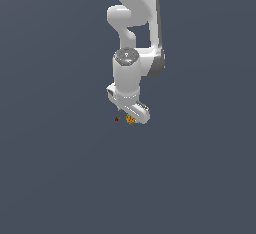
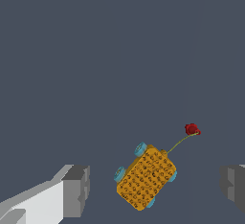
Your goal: Pick up the object and move it to a goal position.
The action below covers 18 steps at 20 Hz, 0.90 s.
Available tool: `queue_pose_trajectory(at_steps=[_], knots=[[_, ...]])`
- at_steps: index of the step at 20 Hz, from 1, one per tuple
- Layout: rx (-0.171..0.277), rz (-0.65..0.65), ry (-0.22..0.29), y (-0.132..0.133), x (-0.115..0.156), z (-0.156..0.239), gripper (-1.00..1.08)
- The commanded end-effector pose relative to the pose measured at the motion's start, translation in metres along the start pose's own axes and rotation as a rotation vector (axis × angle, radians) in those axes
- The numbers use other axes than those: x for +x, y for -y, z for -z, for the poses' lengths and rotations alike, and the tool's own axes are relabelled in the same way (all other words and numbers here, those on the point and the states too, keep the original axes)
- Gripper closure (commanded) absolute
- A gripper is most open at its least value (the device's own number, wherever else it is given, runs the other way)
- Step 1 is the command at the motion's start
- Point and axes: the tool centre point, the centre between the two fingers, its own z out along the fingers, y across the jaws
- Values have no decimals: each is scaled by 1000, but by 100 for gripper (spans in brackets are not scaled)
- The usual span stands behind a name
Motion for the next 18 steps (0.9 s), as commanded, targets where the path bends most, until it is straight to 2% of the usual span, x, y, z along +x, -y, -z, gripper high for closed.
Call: queue_pose_trajectory(at_steps=[1, 18], knots=[[-1, -71, 1, -2, -4, -7, -92], [-16, -531, 0, -22, -29, -46, -92]])
